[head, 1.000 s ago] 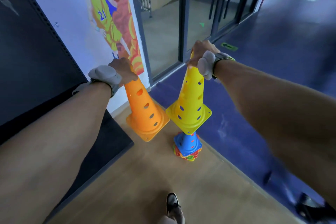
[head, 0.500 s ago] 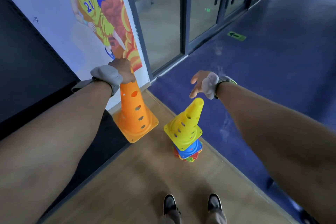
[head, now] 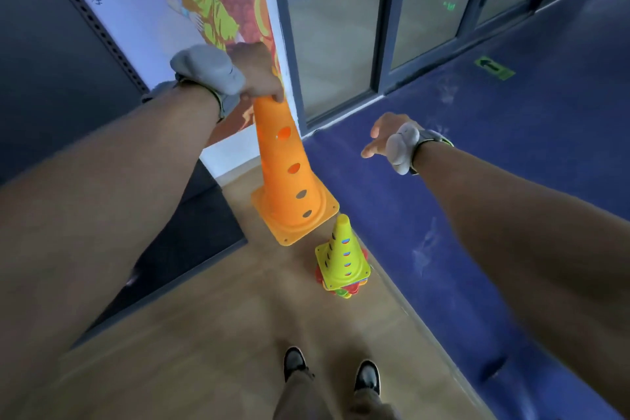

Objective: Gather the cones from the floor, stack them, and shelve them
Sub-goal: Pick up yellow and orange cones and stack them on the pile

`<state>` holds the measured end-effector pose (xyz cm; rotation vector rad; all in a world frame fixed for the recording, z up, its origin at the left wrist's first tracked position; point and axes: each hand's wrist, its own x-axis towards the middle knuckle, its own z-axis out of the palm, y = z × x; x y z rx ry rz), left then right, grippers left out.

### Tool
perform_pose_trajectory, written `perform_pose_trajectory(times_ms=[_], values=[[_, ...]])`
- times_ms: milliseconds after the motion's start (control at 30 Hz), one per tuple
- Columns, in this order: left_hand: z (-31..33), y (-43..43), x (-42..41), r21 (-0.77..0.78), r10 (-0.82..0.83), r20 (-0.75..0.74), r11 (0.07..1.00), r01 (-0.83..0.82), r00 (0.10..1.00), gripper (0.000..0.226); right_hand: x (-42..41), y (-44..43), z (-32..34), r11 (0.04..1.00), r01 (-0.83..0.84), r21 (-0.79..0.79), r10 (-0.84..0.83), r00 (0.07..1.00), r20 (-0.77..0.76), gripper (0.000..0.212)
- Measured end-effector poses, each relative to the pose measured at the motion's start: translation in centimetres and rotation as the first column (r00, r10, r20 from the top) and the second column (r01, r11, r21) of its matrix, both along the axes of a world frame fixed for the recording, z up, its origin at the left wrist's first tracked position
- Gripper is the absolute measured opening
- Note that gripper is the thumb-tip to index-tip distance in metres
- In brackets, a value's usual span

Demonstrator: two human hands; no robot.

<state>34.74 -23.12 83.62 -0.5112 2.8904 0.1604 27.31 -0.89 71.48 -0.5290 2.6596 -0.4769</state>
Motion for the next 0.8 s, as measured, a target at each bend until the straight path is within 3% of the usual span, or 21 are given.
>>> perform_pose_trajectory(times_ms=[167,233,300,333,400,467,633,800], values=[[3.4,3.9,-1.8,0.023,-0.039,-0.06,0.999,0.04,0.997,0.024,-0.4,0.4,2.0,0.999,-0.012,-0.034,0.011,0.999,-0.037,0.029],[2.2,5.0,-2.5,0.005,-0.053,-0.052,0.999,0.053,0.997,0.028,-0.7,0.7,2.4,0.999,-0.005,-0.036,0.004,0.999,-0.033,0.031],[-1.0,5.9,-2.9,0.02,-0.063,-0.061,0.998,0.065,0.996,0.046,-1.1,1.4,2.1,0.999,0.027,-0.036,-0.028,0.999,-0.029,0.029],[-3.3,6.5,-2.7,0.06,-0.087,0.012,0.994,0.086,0.996,0.064,-1.3,1.9,1.7,0.999,0.039,-0.028,-0.039,0.999,-0.026,0.027],[-7.8,8.0,-1.4,0.136,-0.139,0.297,0.985,0.103,0.945,0.095,-1.4,2.9,0.8,0.998,0.06,-0.002,-0.06,0.998,-0.002,0.019],[-10.1,8.1,-0.4,0.096,-0.142,0.416,0.989,0.112,0.898,0.102,-1.6,3.1,0.0,0.998,0.068,0.01,-0.068,0.998,0.018,0.018],[-10.3,6.4,0.7,0.194,-0.073,0.099,0.98,0.053,0.992,0.074,-1.3,1.6,-1.3,0.999,0.004,0.05,-0.005,1.0,0.017,0.021],[-11.6,3.8,9.1,0.237,0.045,0.089,0.969,-0.065,0.995,0.067,3.6,-5.8,-1.7,0.963,-0.259,0.072,0.26,0.966,0.006,0.023]])
